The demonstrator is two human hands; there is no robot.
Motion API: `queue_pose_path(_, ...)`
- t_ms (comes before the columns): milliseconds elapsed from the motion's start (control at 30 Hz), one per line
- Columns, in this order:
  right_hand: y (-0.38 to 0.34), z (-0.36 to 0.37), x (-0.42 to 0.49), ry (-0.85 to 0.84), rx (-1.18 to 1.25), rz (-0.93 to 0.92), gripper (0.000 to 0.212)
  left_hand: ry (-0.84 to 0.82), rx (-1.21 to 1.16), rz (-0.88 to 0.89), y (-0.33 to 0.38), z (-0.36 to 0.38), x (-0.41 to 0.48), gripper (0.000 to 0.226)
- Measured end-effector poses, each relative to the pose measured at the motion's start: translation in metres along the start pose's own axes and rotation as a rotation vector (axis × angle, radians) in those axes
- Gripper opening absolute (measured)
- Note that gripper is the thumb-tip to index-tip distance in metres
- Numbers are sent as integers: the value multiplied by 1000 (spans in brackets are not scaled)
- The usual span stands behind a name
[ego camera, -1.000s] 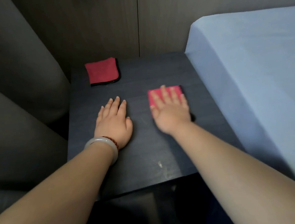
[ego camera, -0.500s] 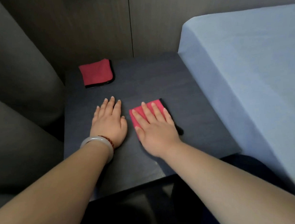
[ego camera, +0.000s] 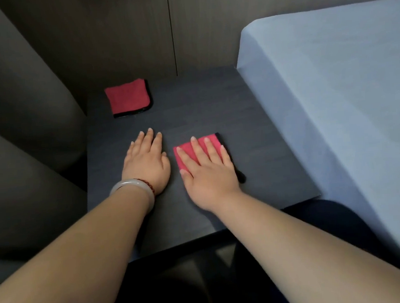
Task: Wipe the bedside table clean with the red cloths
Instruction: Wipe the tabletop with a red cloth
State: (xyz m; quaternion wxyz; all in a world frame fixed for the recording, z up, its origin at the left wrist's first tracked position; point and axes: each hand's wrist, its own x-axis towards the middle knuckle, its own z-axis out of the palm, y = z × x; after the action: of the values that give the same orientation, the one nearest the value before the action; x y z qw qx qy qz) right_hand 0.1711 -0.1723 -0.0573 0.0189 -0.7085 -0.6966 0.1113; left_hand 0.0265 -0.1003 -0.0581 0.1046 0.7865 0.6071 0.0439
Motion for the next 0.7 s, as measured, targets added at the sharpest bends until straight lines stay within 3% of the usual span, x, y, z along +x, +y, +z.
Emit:
queue_pose_path(100, 34, -9, 7, -27, -16, 7, 54, -36, 16, 9, -1, -3, 0, 57)
queue_pose_path(233, 106, -21, 9, -42, -47, 311, 56, -97, 36, 15, 2, -3, -21, 60)
queue_pose_path(333, 88, -17, -7, -35, -20, 388, 56, -78, 66, 37, 9, 6, -40, 61)
queue_pose_path(467, 17, -1, -44, -8, -19, 56, 57, -29, 66, 41, 11, 9, -43, 60)
queue_pose_path(567, 29, -3, -55, -43, -47, -70, 58, -33, 76, 49, 11, 9, -44, 60)
queue_pose_path(700, 109, -20, -35, -87, -61, 304, 56, -28, 73, 47, 12, 9, -44, 59)
